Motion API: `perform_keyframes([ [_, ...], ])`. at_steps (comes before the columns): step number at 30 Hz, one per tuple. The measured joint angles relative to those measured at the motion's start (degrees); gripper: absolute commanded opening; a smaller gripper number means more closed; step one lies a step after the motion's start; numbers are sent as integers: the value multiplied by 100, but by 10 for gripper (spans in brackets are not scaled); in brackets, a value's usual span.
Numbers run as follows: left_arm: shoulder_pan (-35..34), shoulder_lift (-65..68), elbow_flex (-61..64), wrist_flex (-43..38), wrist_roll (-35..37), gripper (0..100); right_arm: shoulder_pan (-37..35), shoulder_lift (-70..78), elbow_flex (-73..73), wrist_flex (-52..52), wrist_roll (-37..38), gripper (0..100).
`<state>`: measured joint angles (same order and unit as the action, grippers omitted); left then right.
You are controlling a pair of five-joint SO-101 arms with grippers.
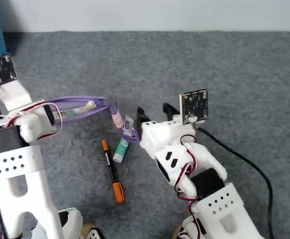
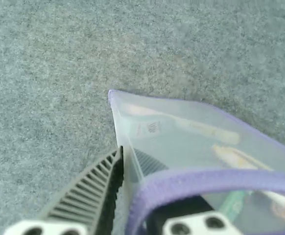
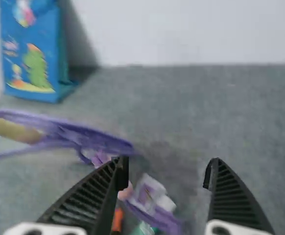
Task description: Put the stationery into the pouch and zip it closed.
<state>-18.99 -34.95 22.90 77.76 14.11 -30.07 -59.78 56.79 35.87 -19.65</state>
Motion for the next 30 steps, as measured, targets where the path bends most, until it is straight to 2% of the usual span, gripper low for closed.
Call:
perform_keyframes([
  [6, -62, 0, -70, 0, 246, 13, 105, 0, 484, 114, 0, 252],
  [12, -545, 0, -193, 0, 589, 13, 105, 0, 888, 97, 0, 251],
  [18, -563, 0, -193, 123, 651, 13, 88, 246, 1222, -396, -316, 251],
  [22, -563, 0, -202, 202, 651, 13, -167, 1266, 1011, -422, -571, 251],
  [30, -563, 0, -202, 255, 607, 13, -484, 4009, -615, -440, -914, 251],
])
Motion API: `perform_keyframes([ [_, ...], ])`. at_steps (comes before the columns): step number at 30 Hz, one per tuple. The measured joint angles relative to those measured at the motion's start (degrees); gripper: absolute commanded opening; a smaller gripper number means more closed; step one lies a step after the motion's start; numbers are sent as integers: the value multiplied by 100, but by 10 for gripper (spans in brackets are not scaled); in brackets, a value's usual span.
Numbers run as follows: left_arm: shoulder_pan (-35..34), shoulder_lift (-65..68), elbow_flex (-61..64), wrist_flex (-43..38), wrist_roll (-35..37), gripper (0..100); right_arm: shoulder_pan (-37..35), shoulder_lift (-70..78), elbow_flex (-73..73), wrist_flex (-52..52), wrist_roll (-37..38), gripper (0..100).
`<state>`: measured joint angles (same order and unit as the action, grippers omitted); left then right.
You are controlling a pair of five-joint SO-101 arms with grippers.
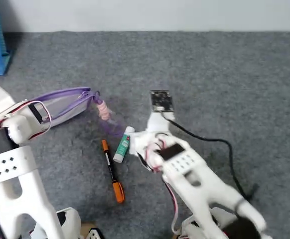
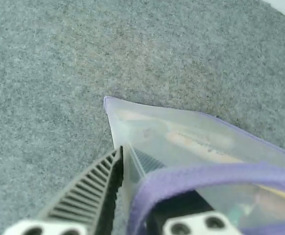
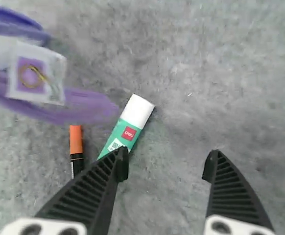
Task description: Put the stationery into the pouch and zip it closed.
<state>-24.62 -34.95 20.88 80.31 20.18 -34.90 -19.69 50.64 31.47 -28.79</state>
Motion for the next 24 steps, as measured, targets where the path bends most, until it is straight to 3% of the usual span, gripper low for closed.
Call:
perform_keyframes([
  [12, 0, 0, 0, 0, -9, 13, -466, 1969, -1503, -9, -35, 251],
  [14, 9, 0, 0, 0, -9, 13, -448, 2312, -1732, -18, -35, 214],
  [19, 0, 0, 0, 0, -9, 13, -167, 3121, -2277, -18, -35, 6],
  [24, 0, 0, 0, 0, -9, 13, 167, 3358, -2497, 18, -44, 6],
])
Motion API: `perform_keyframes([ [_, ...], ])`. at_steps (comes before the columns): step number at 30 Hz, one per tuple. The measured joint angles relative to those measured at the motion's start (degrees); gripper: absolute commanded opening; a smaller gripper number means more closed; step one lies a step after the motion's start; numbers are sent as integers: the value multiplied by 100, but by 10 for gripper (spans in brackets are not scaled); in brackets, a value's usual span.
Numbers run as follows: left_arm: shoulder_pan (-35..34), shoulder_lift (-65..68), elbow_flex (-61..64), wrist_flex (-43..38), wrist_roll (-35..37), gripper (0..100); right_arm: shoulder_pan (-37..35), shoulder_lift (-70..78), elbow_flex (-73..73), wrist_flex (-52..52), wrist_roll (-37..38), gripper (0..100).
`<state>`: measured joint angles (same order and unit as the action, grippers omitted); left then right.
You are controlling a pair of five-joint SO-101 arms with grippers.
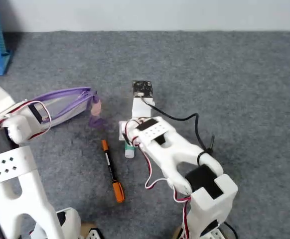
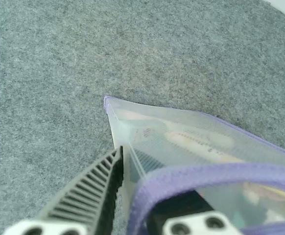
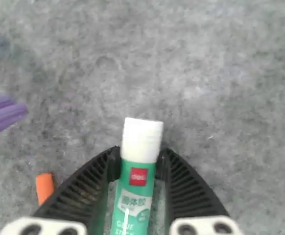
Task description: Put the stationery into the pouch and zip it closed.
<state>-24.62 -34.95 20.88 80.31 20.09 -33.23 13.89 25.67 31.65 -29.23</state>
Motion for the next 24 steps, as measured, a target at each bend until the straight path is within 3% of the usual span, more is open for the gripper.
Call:
perform_keyframes([
  [11, 70, 0, 0, 0, 0, 13, 35, -1574, -53, 2022, 237, 8],
  [18, 835, 0, -88, 9, 0, 13, 519, -3323, -53, 3121, 466, 8],
  [24, 1336, 0, -334, 9, 0, 13, 932, -4527, 413, 3314, 765, 8],
])
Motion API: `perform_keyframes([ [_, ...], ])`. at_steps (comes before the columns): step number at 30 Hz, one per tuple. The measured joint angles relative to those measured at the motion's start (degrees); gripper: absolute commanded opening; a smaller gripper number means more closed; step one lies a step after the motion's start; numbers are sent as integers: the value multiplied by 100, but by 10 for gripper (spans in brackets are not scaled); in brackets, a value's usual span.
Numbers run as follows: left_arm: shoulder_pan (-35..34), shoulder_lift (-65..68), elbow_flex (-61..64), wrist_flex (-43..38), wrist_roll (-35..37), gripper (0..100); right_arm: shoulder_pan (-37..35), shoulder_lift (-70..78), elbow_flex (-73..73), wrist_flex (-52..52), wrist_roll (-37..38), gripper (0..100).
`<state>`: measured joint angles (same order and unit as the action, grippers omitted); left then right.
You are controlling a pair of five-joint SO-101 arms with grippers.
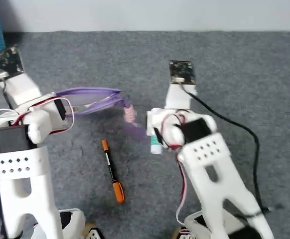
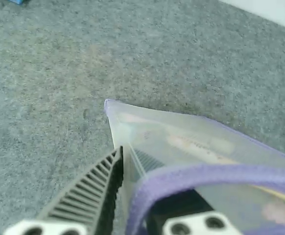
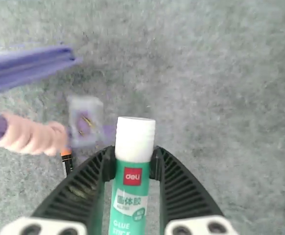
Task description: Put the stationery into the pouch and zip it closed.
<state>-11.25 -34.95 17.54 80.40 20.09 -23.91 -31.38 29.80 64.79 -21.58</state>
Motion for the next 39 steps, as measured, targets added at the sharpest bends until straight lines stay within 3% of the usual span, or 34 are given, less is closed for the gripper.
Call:
perform_keyframes([
  [7, 9, 0, 360, -88, 0, 13, -176, -1670, 202, -264, 97, 8],
  [14, 9, 0, 448, -158, 0, 13, -1002, -2479, 202, -1600, 299, 8],
  [22, 9, 0, 448, -158, 0, 13, -1749, -2479, 396, -3385, 325, 8],
  [33, 9, 0, 448, -158, 0, 13, -1864, -1152, 1820, -6892, 659, 8],
  [39, 9, 0, 448, -158, 0, 13, -1916, -413, 1899, -8114, 747, 8],
])
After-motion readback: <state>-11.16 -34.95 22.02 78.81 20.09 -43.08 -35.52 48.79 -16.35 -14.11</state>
